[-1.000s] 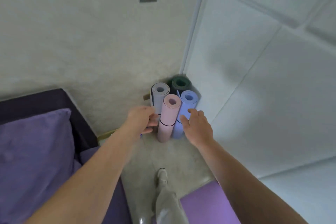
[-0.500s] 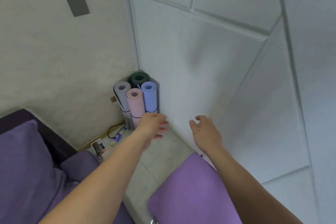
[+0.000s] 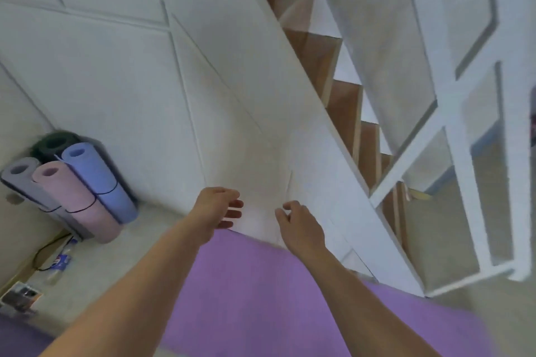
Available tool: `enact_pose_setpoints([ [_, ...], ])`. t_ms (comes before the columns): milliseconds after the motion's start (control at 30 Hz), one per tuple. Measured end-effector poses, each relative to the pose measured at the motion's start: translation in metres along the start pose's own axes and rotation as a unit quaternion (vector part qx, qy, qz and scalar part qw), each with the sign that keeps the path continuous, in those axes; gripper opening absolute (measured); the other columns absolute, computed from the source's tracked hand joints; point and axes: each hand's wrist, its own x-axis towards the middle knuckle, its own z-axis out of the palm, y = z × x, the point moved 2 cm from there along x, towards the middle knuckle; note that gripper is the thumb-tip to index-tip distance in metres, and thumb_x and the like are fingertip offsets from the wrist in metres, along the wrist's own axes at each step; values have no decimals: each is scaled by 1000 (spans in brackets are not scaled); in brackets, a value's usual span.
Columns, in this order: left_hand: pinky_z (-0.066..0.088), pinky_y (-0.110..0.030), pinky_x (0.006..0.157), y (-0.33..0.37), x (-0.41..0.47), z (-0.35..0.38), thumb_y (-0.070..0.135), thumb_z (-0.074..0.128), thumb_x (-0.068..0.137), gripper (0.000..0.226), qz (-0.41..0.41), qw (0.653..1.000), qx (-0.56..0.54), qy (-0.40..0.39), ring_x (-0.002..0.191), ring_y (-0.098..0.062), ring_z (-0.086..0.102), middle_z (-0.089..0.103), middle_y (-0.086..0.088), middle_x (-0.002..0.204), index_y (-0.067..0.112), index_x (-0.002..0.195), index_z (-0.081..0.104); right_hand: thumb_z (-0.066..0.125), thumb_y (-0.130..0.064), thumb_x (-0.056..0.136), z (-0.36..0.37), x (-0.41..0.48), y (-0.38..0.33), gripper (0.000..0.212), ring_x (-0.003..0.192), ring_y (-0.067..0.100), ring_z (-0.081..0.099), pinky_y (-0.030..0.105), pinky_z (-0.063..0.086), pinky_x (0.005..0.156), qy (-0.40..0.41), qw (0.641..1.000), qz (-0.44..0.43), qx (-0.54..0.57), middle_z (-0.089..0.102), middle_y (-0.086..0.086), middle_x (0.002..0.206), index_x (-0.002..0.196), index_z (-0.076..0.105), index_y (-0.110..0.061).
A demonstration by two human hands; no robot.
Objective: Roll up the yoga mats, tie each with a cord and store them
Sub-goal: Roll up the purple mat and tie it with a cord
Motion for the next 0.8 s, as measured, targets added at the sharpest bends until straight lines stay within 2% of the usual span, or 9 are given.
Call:
enact_pose_setpoints([
  [167, 55, -42, 80, 9, -34, 113, 19, 57, 97, 17, 30, 993, 64, -96, 88, -28, 72, 74, -10, 100, 7, 105, 66, 38, -47, 101, -62, -55, 88, 43, 106, 20, 60, 34, 45, 85, 61, 993, 95, 32, 58, 2, 124, 133, 51, -20],
  [367, 51, -38, 77, -5, -73, 236, 20, 62, 94, 14, 40, 964, 121, -235, 85, -28, 71, 74, -10, 99, 9, 102, 67, 36, -46, 101, -110, -142, 183, 41, 107, 21, 59, 33, 43, 83, 132, 962, 234, 38, 61, 0, 119, 132, 49, -23],
  [467, 54, -41, 84, -19, -102, 282, 19, 61, 95, 15, 40, 950, 162, -264, 92, -30, 72, 75, -10, 100, 8, 104, 66, 35, -45, 101, -128, -187, 227, 39, 109, 21, 57, 32, 38, 80, 151, 944, 291, 41, 61, -1, 121, 131, 49, -24],
  [533, 55, -43, 86, -28, -119, 312, 20, 61, 96, 16, 41, 941, 190, -276, 93, -29, 72, 75, -8, 99, 8, 106, 66, 35, -46, 101, -141, -212, 253, 40, 107, 21, 58, 32, 40, 81, 166, 934, 313, 52, 61, -2, 121, 132, 49, -25],
  [633, 55, -40, 81, -41, -143, 361, 21, 61, 96, 17, 52, 930, 213, -296, 90, -28, 73, 76, -8, 97, 8, 106, 67, 36, -44, 101, -160, -243, 294, 41, 109, 22, 57, 33, 41, 82, 186, 923, 332, 58, 59, -1, 126, 133, 50, -24],
  [800, 52, -33, 70, -72, -175, 452, 18, 59, 97, 17, 51, 924, 230, -302, 82, -29, 69, 73, -13, 102, 5, 107, 66, 35, -45, 101, -188, -277, 393, 41, 113, 24, 57, 33, 38, 83, 167, 919, 354, 58, 60, 0, 128, 135, 49, -25],
])
